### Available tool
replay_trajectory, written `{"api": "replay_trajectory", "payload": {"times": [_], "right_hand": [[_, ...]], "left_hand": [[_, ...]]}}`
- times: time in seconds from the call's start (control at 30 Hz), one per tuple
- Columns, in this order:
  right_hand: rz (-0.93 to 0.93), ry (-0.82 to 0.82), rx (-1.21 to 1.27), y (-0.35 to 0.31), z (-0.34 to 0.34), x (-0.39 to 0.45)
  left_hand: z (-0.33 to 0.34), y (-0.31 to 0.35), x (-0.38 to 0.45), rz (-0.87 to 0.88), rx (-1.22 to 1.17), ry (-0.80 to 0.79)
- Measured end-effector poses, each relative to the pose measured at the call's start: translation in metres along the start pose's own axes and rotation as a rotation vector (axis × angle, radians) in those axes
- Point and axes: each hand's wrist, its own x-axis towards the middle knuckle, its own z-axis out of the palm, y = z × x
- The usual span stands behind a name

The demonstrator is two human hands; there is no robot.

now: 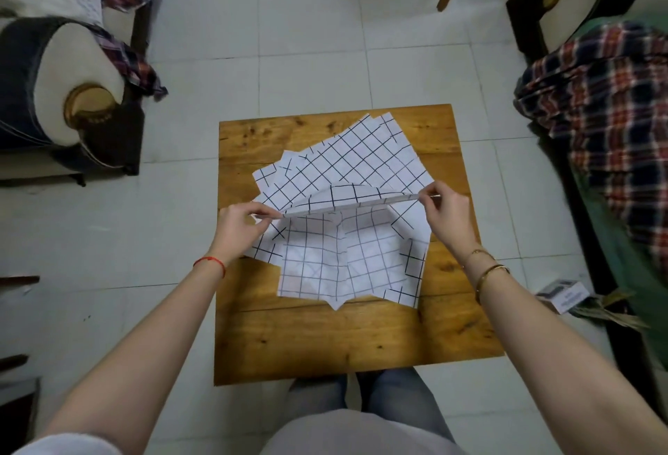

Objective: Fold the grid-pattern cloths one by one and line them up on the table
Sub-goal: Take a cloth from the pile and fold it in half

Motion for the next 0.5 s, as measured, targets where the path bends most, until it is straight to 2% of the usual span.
{"api": "replay_trajectory", "payload": {"times": [0.17,0.33,0.5], "right_hand": [[-0.003,0.038,0.107,-0.011,-0.014,0.002],[-0.18,0.317,0.104,-0.036,-0.028,0.01],[-0.203,0.416,0.078,-0.036,-0.031,0.007]], "left_hand": [[-0.006,0.009,0.006,-0.017,-0.018,0.13],[-0.022,0.035,0.023,0.068,-0.097,0.318],[-0.03,0.049,0.027,0.196,-0.039,0.392]]}}
